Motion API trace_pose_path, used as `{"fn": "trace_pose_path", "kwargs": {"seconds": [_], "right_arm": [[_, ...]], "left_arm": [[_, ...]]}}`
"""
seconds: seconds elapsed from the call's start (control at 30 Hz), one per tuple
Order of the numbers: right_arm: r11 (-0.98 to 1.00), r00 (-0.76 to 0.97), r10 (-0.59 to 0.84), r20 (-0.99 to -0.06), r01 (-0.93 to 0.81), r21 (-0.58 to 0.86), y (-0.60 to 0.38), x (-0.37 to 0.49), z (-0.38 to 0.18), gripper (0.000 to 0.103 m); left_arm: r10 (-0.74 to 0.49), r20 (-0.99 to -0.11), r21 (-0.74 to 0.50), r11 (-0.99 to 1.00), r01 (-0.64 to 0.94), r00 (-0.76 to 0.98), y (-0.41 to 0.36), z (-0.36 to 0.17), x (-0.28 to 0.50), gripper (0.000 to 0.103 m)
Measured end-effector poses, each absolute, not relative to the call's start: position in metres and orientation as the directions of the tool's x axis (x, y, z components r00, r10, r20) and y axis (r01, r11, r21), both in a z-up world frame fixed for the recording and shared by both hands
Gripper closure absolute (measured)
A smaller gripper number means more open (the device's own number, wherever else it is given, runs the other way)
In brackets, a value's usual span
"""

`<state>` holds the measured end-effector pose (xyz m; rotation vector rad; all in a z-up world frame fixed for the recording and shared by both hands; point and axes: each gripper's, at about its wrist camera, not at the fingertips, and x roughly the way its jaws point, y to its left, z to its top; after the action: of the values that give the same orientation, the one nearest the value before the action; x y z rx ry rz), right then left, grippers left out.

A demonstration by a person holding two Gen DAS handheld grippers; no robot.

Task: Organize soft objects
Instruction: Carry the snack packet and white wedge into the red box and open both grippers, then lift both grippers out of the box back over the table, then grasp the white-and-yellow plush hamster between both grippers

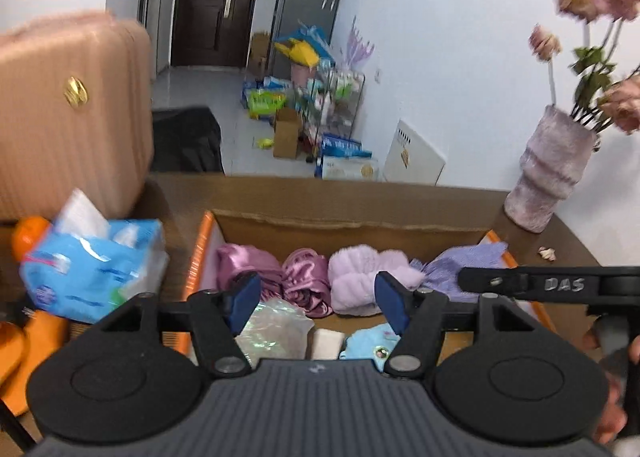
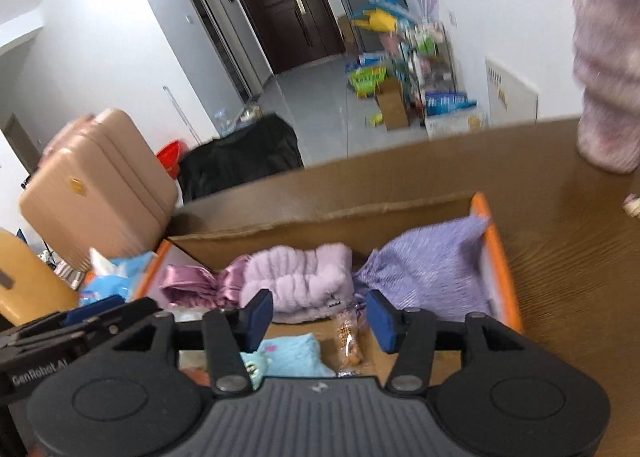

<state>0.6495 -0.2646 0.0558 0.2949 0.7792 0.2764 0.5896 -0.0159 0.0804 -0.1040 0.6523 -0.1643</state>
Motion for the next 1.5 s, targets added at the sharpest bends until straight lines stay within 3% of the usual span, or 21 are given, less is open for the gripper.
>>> {"fn": "trace_pose_path", "kwargs": {"seconds": [0.37,0.5,0.7,0.8,0.97,1.2,1.5], "right_arm": [[0.965,0.828,0.256,-0.499,-0.193,0.175,-0.305,0.501,0.140,0.028],[0.971,0.876,0.236,-0.420,-0.201,0.128,-0.312,0.435,0.151,0.026],[0.963,0.915,0.269,-0.300,-0.247,0.109,-0.306,0.319,0.133,0.015],[0.958,0.915,0.285,-0.286,-0.261,0.118,-0.298,0.275,0.113,0.014],[0.956,0.902,0.288,-0.320,-0.253,0.148,-0.287,0.232,0.078,0.014],[0.968,0.893,0.250,-0.375,-0.229,0.100,-0.270,0.220,0.054,0.014],[0.955,0.862,0.294,-0.414,-0.284,0.086,-0.241,0.239,0.032,0.014]], "left_arm": [[-0.082,-0.410,0.028,0.994,0.102,0.909,0.013,0.150,0.432,0.019],[-0.072,-0.336,0.053,0.994,0.095,0.939,0.019,0.159,0.369,0.015],[-0.087,-0.266,0.115,0.986,0.122,0.960,0.019,0.142,0.283,0.012],[-0.120,-0.253,0.089,0.985,0.146,0.960,0.025,0.131,0.242,0.006],[-0.106,-0.241,0.093,0.987,0.132,0.965,0.025,0.106,0.207,0.005],[-0.106,-0.323,-0.052,0.994,0.094,0.940,0.040,0.069,0.204,0.005],[-0.078,-0.399,-0.088,0.995,0.047,0.914,0.046,0.035,0.224,0.005]]}}
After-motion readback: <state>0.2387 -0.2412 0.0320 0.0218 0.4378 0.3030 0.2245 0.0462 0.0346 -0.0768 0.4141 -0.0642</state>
